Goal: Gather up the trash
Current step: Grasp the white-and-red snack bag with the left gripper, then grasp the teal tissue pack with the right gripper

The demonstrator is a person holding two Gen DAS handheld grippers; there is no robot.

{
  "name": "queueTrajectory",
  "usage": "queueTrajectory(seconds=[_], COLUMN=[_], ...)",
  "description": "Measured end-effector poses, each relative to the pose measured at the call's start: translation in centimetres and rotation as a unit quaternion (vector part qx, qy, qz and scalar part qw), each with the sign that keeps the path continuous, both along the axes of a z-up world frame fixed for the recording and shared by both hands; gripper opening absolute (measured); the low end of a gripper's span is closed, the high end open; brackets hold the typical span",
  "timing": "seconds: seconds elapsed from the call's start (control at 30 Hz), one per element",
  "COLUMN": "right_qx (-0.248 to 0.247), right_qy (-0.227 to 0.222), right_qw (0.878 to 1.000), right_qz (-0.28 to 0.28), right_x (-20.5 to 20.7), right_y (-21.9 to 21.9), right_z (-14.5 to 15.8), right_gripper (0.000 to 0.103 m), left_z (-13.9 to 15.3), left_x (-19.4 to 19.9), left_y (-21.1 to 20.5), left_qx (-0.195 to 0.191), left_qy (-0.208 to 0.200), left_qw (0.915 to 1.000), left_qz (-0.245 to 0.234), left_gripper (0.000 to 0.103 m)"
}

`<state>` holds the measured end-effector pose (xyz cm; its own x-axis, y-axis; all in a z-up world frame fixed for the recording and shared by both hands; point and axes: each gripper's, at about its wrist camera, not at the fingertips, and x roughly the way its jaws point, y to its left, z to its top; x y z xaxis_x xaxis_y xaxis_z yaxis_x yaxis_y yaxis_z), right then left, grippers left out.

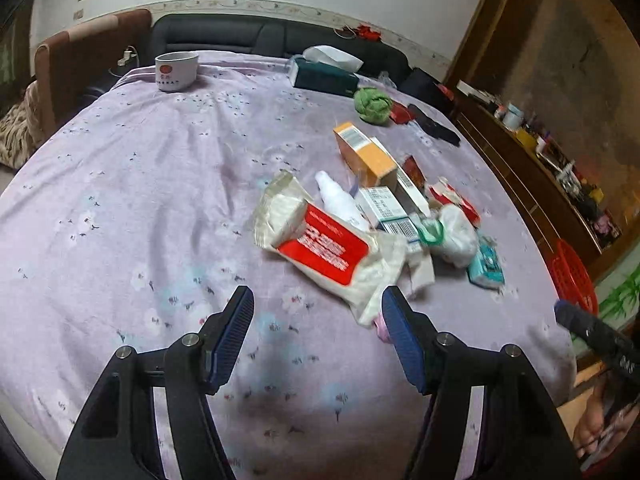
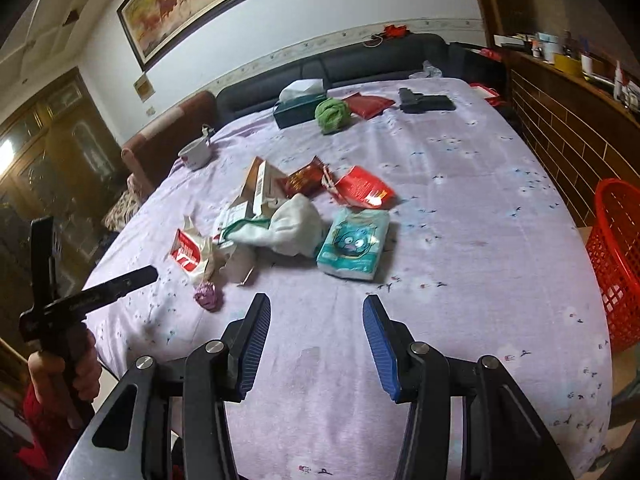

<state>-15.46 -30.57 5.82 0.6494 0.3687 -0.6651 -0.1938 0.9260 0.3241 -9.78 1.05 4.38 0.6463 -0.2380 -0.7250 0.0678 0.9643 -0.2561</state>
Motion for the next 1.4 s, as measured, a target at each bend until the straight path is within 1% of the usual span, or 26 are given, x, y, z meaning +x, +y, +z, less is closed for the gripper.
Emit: queueTrajectory(seconds=[0.07, 0.1, 0.2, 0.27, 0.37, 0.4, 0.43, 0.47, 0.57, 0.63, 0.77, 0.87, 0.9, 0.93, 0.97, 1.03, 1.07, 1.13, 1.17, 1.2, 1.3, 1.4], right_qx=[-0.001, -0.001, -0.001, 0.004, 0.006, 0.006, 0.006, 0.005, 0.007, 0.007, 0.002, 0.0, -0.001, -0.002, -0.006, -0.007, -0.008, -0.018, -0.02, -0.02, -0.031, -0.04], right_qy=[0.003, 0.004, 0.006, 0.007, 0.007, 0.007, 0.007, 0.007, 0.007, 0.005, 0.007, 0.012, 0.013, 0.015, 0.019, 0.027, 0.029, 0.029, 0.03, 0.031, 0.034, 0.04], right_qw=[1.0, 1.0, 1.0, 1.0, 1.0, 1.0, 1.0, 1.0, 1.0, 1.0, 1.0, 1.0, 1.0, 0.999, 0.999, 0.999, 0.999, 0.999, 0.999, 0.999, 0.998, 0.997], right_qz=[0.0, 0.0, -0.003, -0.004, -0.003, -0.002, -0.001, -0.002, -0.009, -0.014, -0.023, -0.028, -0.028, -0.029, -0.033, -0.035, -0.033, -0.035, -0.037, -0.037, -0.04, -0.043], right_x=[0.0, 0.0, 0.2, 0.3, 0.3, 0.3, 0.4, 0.4, 0.5, 0.4, 0.6, 1.3, 1.7, 2.0, 2.4, 3.2, 3.5, 4.0, 4.2, 4.4, 5.4, 6.6], right_y=[0.1, 0.0, -0.2, -0.4, -0.4, -0.4, -0.4, -0.4, -0.9, -1.2, -1.8, -1.8, -1.8, -1.7, -1.7, -1.5, -1.4, -1.1, -1.0, -1.0, -0.7, -0.6], right_z=[-0.2, -0.3, -0.5, -0.6, -0.8, -0.8, -0.9, -0.9, -0.9, -0.8, -0.9, -1.1, -1.2, -1.3, -1.5, -1.8, -1.9, -1.9, -1.9, -1.9, -2.1, -2.4], right_gripper=[0.052, 0.052, 0.052, 0.052, 0.052, 0.052, 0.052, 0.052, 0.052, 0.052, 0.052, 0.053, 0.056, 0.057, 0.057, 0.057, 0.057, 0.057, 0.057, 0.057, 0.059, 0.059], left_z=[-0.1, -0.2, -1.5, -2.0, -2.3, -2.3, -2.3, -2.3, -2.2, -2.4, -3.3, -3.6, -3.5, -3.5, -3.6, -3.7, -3.7, -3.7, -3.6, -3.4, -2.9, -2.3], left_x=[0.9, 1.4, 3.5, 4.3, 5.6, 6.1, 6.7, 7.0, 8.2, 8.8, 10.2, 10.9, 11.0, 11.2, 11.5, 11.7, 11.9, 12.1, 12.0, 12.0, 11.5, 10.2], left_y=[0.4, 0.9, 2.4, 2.4, 1.2, 0.7, 0.0, -0.4, -1.3, -1.3, -1.1, -0.9, -0.9, -0.9, -0.9, -1.0, -1.0, -1.0, -1.0, -1.1, -1.8, -1.9], left_qx=[-0.002, -0.007, -0.062, -0.08, -0.082, -0.083, -0.076, -0.066, -0.044, -0.042, -0.074, -0.099, -0.1, -0.104, -0.112, -0.113, -0.114, -0.127, -0.141, -0.141, -0.109, -0.107], left_qy=[0.003, 0.013, 0.052, 0.063, 0.074, 0.077, 0.08, 0.077, 0.062, 0.055, 0.044, 0.044, 0.043, 0.041, 0.041, 0.036, 0.033, 0.02, 0.011, 0.009, 0.0, -0.005], left_qw=[1.0, 0.9997, 0.9956, 0.9929, 0.9912, 0.9909, 0.9911, 0.9917, 0.9933, 0.9933, 0.9933, 0.9906, 0.9904, 0.99, 0.9893, 0.9892, 0.9893, 0.9887, 0.9875, 0.9878, 0.9925, 0.9937], left_qz=[0.006, 0.018, 0.048, 0.061, 0.073, 0.073, 0.074, 0.08, 0.087, 0.093, 0.077, 0.084, 0.086, 0.086, 0.085, 0.086, 0.085, 0.077, 0.069, 0.065, 0.055, 0.033], left_gripper=[0.065, 0.065, 0.065, 0.065, 0.065, 0.068, 0.071, 0.076, 0.076, 0.079, 0.079, 0.079, 0.079, 0.079, 0.078, 0.078, 0.078, 0.053, 0.044, 0.038, 0.036, 0.035])
